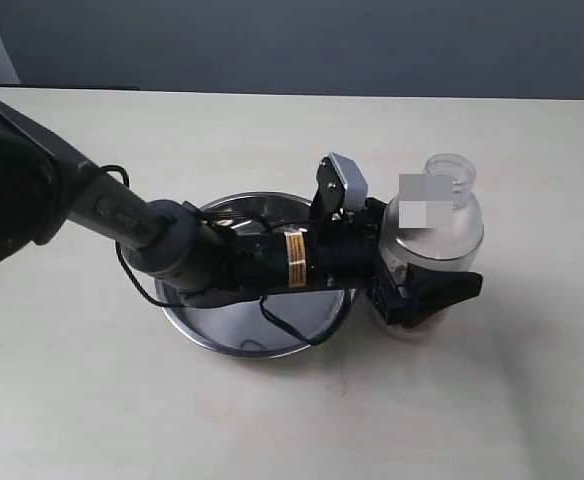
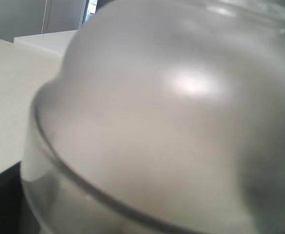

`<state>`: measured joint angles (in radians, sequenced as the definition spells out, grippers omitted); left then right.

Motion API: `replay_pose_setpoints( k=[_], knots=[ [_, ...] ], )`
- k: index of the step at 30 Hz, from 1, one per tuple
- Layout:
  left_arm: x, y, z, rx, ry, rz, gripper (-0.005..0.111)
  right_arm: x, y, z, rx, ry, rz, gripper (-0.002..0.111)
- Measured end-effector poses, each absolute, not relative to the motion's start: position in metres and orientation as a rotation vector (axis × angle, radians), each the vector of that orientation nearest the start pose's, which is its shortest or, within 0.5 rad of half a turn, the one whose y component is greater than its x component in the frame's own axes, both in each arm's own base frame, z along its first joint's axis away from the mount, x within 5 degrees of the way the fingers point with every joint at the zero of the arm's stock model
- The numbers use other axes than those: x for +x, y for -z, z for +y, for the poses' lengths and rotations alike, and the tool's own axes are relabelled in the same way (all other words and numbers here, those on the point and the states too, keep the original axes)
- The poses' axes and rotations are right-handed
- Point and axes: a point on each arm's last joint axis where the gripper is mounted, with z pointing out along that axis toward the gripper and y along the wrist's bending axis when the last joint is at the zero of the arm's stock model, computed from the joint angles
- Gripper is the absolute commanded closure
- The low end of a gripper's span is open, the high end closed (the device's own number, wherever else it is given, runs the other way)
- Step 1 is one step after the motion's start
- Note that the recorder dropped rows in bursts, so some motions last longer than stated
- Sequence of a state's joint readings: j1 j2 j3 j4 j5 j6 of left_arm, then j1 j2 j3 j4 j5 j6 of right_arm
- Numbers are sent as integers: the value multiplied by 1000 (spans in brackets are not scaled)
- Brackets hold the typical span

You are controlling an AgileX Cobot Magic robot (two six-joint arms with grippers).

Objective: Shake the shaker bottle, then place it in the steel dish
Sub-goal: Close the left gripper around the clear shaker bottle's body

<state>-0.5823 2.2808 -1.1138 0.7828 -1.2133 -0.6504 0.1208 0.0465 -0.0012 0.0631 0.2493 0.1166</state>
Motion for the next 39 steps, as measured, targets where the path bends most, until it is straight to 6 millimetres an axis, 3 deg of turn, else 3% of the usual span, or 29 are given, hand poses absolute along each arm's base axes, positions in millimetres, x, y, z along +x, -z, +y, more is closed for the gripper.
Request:
replay_pose_setpoints(
  k=[29, 34, 39],
  knots=[
    [318, -86, -284, 813, 1129, 1696, 3, 58, -188, 8, 40, -229, 1783, 109],
    [319, -85, -285, 807, 1114, 1716, 19, 58, -188, 8, 40, -229, 1783, 109],
    [319, -85, -285, 805, 1106, 1715, 53, 58, -188, 8, 40, -229, 1783, 109]
  ],
)
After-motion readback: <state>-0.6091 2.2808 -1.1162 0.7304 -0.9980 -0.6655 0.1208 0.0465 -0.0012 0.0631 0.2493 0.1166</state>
